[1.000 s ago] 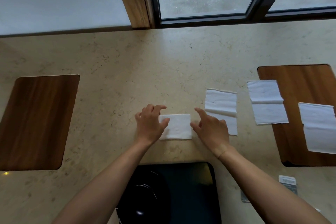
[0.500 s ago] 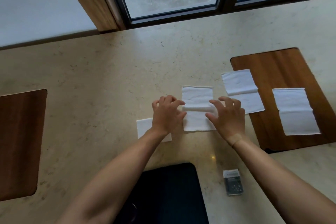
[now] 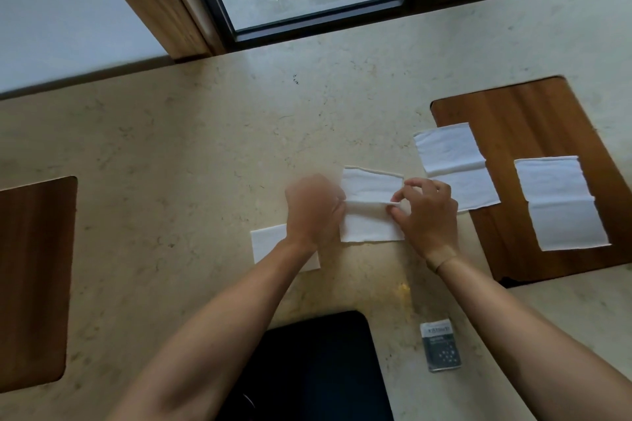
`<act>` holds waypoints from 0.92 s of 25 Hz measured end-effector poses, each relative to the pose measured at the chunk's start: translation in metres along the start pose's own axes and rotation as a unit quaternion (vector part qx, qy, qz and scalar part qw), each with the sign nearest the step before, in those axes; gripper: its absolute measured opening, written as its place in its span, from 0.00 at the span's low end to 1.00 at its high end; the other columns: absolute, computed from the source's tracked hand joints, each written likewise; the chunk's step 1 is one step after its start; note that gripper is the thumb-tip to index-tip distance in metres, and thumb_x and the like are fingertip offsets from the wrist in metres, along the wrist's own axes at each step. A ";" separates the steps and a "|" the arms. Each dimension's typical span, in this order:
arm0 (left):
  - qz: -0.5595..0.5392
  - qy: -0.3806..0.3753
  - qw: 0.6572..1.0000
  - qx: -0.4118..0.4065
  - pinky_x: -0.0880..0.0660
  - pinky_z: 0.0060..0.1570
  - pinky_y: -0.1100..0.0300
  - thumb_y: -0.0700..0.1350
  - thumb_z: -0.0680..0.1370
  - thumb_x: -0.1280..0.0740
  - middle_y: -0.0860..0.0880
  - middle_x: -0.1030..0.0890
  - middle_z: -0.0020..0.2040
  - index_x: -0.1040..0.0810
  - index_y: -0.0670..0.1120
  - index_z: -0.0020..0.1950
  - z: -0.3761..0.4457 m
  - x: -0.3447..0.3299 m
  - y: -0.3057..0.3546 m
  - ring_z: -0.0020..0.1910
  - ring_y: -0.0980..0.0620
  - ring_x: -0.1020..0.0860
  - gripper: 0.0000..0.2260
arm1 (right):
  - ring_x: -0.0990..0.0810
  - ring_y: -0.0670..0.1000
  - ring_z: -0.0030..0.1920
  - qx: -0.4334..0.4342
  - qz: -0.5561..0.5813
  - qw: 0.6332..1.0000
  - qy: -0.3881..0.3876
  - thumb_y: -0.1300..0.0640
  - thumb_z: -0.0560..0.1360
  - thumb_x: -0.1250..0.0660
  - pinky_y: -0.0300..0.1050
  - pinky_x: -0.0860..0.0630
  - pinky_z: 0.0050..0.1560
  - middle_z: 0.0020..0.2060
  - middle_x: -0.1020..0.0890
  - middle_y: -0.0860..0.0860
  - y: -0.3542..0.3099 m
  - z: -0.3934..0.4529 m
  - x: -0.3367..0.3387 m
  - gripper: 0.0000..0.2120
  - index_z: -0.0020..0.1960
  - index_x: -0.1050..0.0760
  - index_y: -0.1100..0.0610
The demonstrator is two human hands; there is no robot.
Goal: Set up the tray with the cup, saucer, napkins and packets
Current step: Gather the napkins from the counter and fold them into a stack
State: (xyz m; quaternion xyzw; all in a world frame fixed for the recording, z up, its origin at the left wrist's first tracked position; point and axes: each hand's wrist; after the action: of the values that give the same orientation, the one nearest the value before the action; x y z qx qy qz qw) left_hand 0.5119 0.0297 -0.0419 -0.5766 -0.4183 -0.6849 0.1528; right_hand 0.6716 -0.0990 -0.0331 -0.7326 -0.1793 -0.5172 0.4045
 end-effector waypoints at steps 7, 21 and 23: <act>-0.106 0.018 0.993 0.045 0.39 0.53 0.54 0.45 0.75 0.33 0.53 0.17 0.47 0.19 0.49 0.46 -0.009 0.024 0.006 0.50 0.51 0.23 0.04 | 0.26 0.52 0.53 -0.008 0.150 0.988 -0.022 0.50 0.73 0.31 0.58 0.26 0.52 0.46 0.20 0.47 -0.008 -0.007 0.011 0.06 0.46 0.23 0.50; -0.291 -0.030 0.926 0.238 0.26 0.58 0.46 0.53 0.78 0.35 0.54 0.19 0.42 0.24 0.54 0.56 -0.075 0.104 -0.047 0.45 0.55 0.21 0.08 | 0.17 0.51 0.42 -0.067 0.337 0.923 -0.172 0.53 0.70 0.28 0.52 0.21 0.48 0.40 0.15 0.49 -0.094 -0.041 0.011 0.07 0.46 0.23 0.52; -0.286 -0.044 0.923 0.254 0.25 0.58 0.47 0.53 0.76 0.33 0.57 0.20 0.44 0.26 0.56 0.56 -0.089 0.105 -0.063 0.46 0.58 0.22 0.09 | 0.17 0.50 0.42 -0.069 0.332 0.924 -0.179 0.53 0.70 0.28 0.52 0.21 0.47 0.40 0.15 0.48 -0.105 -0.046 0.000 0.07 0.46 0.23 0.52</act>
State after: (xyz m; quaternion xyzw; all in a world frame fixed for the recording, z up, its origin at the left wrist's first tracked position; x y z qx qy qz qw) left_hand 0.3785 0.0298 0.0308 -0.4038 -0.7319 -0.5439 0.0731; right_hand 0.5721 -0.0706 0.0158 -0.8569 0.0409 -0.2246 0.4622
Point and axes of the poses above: each hand's wrist, its own z-axis towards the middle knuckle, its own x-axis out of the back of the hand, y = z × x
